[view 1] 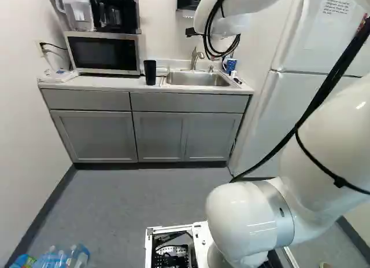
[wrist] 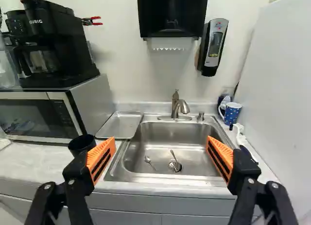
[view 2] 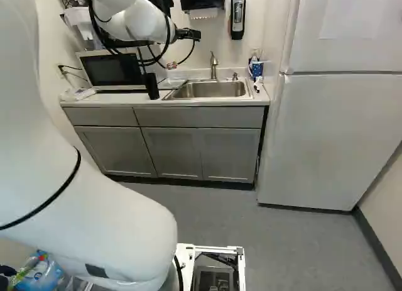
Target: Rinse the cup and place it in the tray
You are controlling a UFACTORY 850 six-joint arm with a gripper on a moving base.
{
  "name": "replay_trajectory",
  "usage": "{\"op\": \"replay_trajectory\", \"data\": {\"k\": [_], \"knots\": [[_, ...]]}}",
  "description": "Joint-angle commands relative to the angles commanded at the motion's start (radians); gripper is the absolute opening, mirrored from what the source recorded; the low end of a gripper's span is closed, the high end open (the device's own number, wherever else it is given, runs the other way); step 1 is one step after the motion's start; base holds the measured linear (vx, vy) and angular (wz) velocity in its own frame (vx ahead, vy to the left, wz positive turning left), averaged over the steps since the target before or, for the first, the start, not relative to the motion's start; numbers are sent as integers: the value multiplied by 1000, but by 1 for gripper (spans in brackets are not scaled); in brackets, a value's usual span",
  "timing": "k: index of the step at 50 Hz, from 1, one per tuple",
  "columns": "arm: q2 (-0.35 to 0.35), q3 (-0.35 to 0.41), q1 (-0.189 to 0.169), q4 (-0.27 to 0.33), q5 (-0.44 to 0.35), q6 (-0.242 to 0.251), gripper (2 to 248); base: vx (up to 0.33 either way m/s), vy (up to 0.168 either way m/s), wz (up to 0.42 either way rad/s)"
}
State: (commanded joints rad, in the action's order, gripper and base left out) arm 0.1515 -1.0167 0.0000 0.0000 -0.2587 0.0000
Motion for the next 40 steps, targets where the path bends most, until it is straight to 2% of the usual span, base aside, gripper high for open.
{"op": "replay_trajectory", "data": {"k": [40], "knots": [[0,0,0,0,0,0,247,103,-88,199]]}}
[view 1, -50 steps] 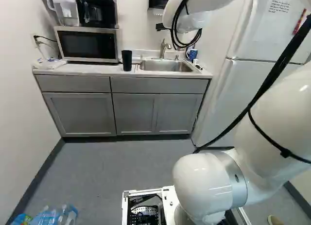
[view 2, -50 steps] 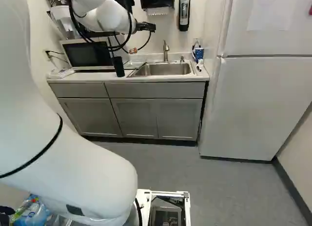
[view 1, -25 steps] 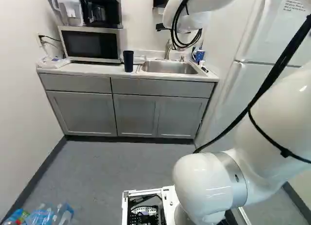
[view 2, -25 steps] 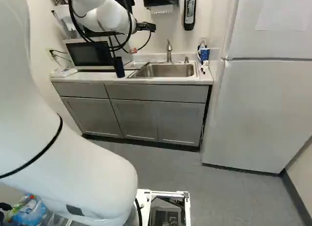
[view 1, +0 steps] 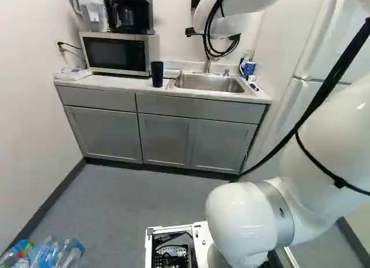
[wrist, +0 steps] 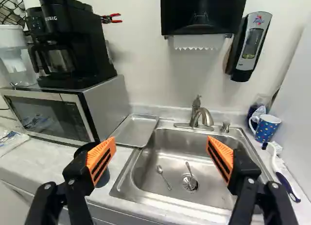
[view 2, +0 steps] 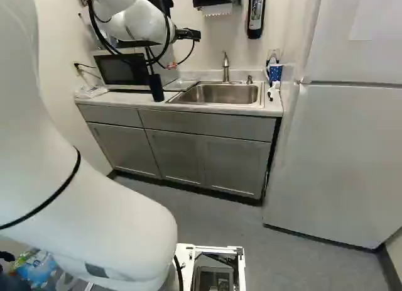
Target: Rinse the cup and place it in the tray
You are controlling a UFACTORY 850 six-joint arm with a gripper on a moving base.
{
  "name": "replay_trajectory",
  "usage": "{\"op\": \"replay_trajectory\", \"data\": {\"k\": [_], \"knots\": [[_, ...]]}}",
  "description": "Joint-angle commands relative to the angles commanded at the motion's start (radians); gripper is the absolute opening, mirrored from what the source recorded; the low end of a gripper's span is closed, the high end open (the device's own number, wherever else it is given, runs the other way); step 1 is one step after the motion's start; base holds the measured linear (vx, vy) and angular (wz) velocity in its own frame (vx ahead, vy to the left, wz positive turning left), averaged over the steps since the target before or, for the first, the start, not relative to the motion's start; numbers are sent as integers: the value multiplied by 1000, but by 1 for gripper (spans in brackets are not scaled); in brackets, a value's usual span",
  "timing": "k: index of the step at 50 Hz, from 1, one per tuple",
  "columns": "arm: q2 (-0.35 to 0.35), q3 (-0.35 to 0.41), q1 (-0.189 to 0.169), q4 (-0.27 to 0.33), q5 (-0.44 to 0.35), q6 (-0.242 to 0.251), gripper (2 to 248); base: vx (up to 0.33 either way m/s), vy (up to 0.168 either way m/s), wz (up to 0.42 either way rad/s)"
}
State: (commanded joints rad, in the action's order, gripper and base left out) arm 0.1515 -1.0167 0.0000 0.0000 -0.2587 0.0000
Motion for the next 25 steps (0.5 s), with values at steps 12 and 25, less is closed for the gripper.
{"op": "replay_trajectory", "data": {"k": [12,25], "knots": [[0,0,0,0,0,0,247,109,-87,217],[0,0,0,0,0,0,247,108,-80,219]]}}
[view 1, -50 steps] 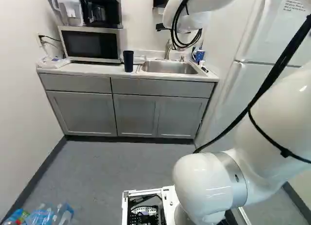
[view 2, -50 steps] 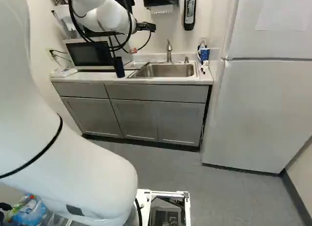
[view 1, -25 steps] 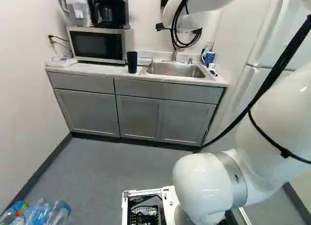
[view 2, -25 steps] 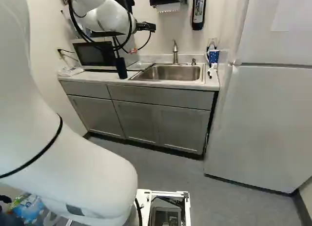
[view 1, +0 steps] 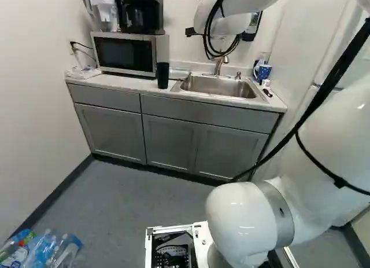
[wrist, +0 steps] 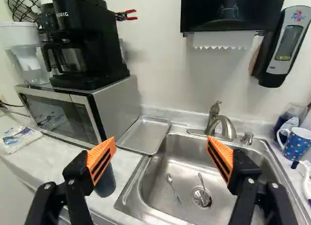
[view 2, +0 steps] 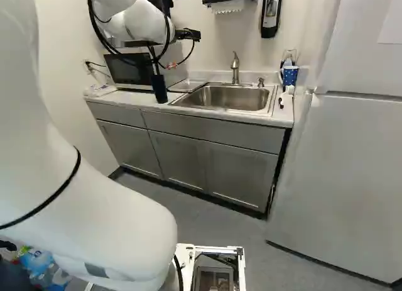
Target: Rinse the cup and place it in the tray
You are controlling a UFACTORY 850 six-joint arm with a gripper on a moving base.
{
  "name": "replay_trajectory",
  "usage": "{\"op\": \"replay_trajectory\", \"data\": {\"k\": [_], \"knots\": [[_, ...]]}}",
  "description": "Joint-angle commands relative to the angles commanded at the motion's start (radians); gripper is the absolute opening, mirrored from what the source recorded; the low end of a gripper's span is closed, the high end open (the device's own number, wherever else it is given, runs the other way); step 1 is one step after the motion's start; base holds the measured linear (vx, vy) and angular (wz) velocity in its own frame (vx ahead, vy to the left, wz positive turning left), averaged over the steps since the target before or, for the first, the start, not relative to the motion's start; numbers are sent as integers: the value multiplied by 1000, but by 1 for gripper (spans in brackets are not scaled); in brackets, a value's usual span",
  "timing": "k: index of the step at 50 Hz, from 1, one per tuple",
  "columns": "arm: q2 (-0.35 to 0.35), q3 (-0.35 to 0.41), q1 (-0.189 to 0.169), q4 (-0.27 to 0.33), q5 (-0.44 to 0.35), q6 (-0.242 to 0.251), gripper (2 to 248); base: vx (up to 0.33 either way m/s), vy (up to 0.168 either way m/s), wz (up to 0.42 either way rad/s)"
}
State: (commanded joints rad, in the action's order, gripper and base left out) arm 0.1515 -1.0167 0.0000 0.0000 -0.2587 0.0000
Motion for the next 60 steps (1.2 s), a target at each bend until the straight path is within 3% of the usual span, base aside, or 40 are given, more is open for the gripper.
{"op": "replay_trajectory", "data": {"k": [36,60], "knots": [[0,0,0,0,0,0,247,110,-85,213],[0,0,0,0,0,0,247,113,-108,15]]}}
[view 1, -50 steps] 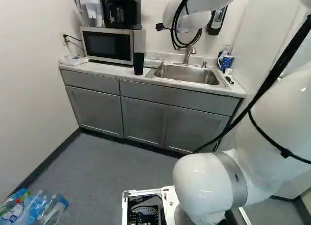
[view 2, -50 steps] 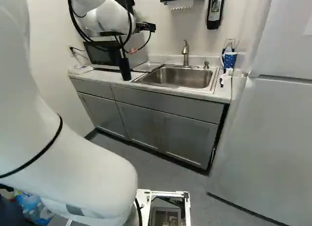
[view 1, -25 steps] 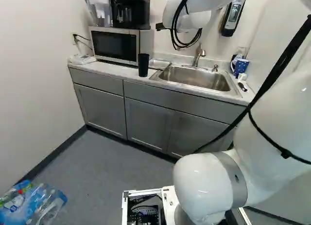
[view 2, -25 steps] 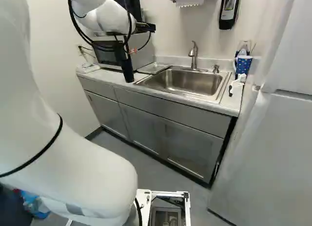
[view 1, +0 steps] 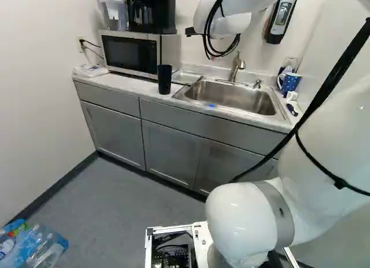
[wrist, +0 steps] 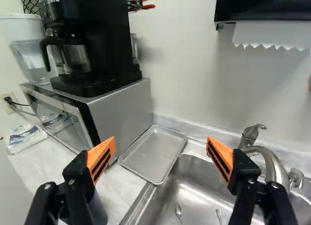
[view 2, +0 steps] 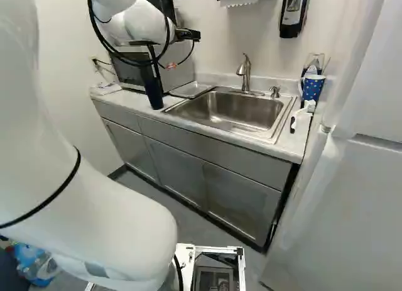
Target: Rinse the cup and place it in the tray
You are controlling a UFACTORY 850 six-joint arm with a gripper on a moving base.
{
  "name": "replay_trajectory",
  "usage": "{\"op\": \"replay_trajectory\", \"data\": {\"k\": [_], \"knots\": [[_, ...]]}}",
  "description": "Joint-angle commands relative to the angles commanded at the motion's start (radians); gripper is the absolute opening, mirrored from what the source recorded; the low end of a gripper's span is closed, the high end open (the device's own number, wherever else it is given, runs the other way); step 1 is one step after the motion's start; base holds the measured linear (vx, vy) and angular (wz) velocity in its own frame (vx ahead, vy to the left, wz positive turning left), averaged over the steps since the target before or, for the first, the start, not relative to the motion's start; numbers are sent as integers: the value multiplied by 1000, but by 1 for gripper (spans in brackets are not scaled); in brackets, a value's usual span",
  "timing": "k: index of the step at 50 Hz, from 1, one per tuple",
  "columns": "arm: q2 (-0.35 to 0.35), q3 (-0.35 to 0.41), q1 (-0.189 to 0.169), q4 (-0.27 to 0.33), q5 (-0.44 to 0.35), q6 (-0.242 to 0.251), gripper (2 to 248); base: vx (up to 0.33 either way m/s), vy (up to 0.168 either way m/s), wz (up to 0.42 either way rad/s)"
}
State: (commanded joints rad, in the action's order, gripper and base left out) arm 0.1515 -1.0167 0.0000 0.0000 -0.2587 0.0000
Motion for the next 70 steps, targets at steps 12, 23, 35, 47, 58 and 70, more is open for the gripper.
{"op": "replay_trajectory", "data": {"k": [12,23,35,47,58,70], "knots": [[0,0,0,0,0,0,247,108,-111,10],[-5,-5,-2,0,0,0,247,37,-40,-1],[-5,-5,-2,0,0,0,247,0,0,0],[-20,-18,-3,0,0,0,247,0,0,0],[-52,-48,-7,0,0,0,247,0,0,0],[-98,-92,-14,0,0,0,247,0,0,0]]}}
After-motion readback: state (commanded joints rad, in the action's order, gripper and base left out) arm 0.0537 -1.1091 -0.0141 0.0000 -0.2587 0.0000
